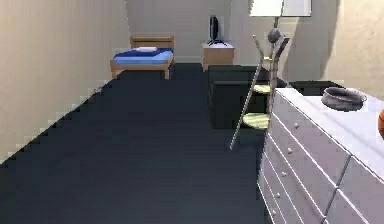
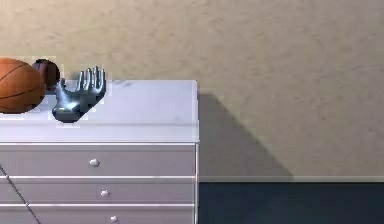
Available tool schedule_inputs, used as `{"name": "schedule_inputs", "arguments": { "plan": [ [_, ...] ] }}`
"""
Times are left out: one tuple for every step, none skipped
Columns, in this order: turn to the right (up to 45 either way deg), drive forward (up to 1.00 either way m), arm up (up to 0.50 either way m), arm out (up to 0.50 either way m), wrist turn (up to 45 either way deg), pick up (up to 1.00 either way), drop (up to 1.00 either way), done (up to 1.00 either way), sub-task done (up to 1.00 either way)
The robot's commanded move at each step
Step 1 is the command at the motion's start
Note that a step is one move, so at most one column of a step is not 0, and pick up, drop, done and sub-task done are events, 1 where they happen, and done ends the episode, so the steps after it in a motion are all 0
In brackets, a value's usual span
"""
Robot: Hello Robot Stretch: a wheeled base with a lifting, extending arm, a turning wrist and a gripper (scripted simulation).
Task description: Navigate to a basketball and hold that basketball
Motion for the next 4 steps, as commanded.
{"name": "schedule_inputs", "arguments": {
  "plan": [
    [-36.0,0.0,0.0,0.0,0.0,0.0,0.0,0.0,0.0],
    [45.0,0.0,0.0,0.0,0.0,0.0,0.0,0.0,0.0],
    [30.0,0.0,0.0,0.0,0.0,0.0,0.0,0.0,0.0],
    [0.0,0.35,0.0,0.0,0.0,0.0,0.0,0.0,0.0]
  ]
}}
